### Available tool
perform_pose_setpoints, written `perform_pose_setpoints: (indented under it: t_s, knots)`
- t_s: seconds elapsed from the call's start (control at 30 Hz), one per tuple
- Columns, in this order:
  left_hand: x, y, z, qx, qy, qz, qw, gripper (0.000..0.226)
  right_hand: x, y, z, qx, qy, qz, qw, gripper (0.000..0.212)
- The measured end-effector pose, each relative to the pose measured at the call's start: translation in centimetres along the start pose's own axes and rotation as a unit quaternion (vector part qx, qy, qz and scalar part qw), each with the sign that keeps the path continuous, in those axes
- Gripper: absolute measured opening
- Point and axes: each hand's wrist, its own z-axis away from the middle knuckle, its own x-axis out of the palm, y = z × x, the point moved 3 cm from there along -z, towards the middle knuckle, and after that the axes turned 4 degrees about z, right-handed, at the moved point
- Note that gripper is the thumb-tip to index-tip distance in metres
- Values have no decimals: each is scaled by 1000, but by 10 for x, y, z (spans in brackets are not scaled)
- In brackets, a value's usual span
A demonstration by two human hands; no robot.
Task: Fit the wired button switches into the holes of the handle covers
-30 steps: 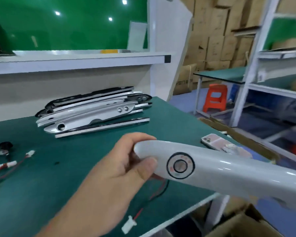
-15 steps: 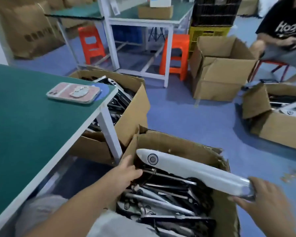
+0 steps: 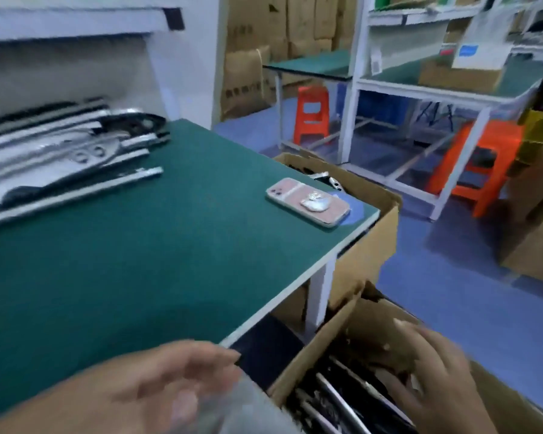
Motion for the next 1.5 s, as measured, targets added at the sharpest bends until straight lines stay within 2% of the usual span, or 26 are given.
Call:
perform_pose_setpoints:
  t_s: [0.07, 0.13, 0.2, 0.27, 0.3, 0.37, 0.47, 0.6, 0.67, 0.73, 0.83, 0.9, 1.0, 1.13, 1.23, 1.33, 1.4, 1.5]
  knots:
    - [-42, 6, 41, 31, 68, 3, 997, 69, -8, -40, -42, -69, -4, -10, 998, 54]
    - [-84, 9, 77, 49, 206, -35, 977, 65, -16, -90, -77, -142, 49, -71, 986, 44]
    - [-124, 3, 108, 70, 367, -51, 926, 52, -16, -145, -106, -260, 127, -94, 953, 35]
    - [-160, -14, 135, 72, 489, -51, 868, 21, -1, -198, -137, -359, 127, -82, 921, 34]
    - [-175, -25, 148, 62, 538, -64, 838, 17, 12, -221, -155, -389, 119, -72, 911, 34]
    - [-197, -47, 173, 25, 612, -102, 784, 30, 45, -267, -187, -407, 93, -54, 907, 38]
    - [-212, -72, 202, -43, 690, -121, 712, 39, 104, -333, -224, -371, 84, -21, 925, 39]
    - [-225, -87, 212, -59, 715, -104, 688, 40, 164, -386, -263, -260, 5, 23, 965, 55]
    - [-228, -89, 210, -56, 719, -98, 686, 34, 182, -399, -283, -223, -13, 25, 974, 51]
    - [-228, -93, 206, -67, 705, -106, 698, 29, 192, -406, -297, -198, -34, 41, 979, 36]
    - [-227, -94, 203, -64, 698, -106, 706, 27, 197, -411, -305, -211, -17, 9, 977, 6]
    - [-228, -95, 202, -63, 695, -103, 709, 28, 201, -411, -303, -237, -70, 28, 969, 5]
    - [-226, -97, 200, -67, 687, -94, 718, 27, 203, -401, -304, -228, -172, 71, 956, 23]
    - [-221, -95, 197, -66, 677, -93, 727, 28, 193, -396, -304, -214, -149, 54, 964, 34]
    - [-217, -94, 194, -79, 677, -114, 723, 31, 188, -395, -297, -248, -124, 110, 954, 25]
    - [-216, -91, 194, -91, 683, -154, 708, 33, 179, -394, -286, -276, -97, 119, 949, 27]
    - [-217, -92, 196, -101, 696, -163, 692, 39, 170, -394, -277, -302, -89, 92, 945, 26]
    - [-218, -93, 199, -100, 715, -153, 675, 55, 150, -396, -263, -289, -115, -3, 950, 21]
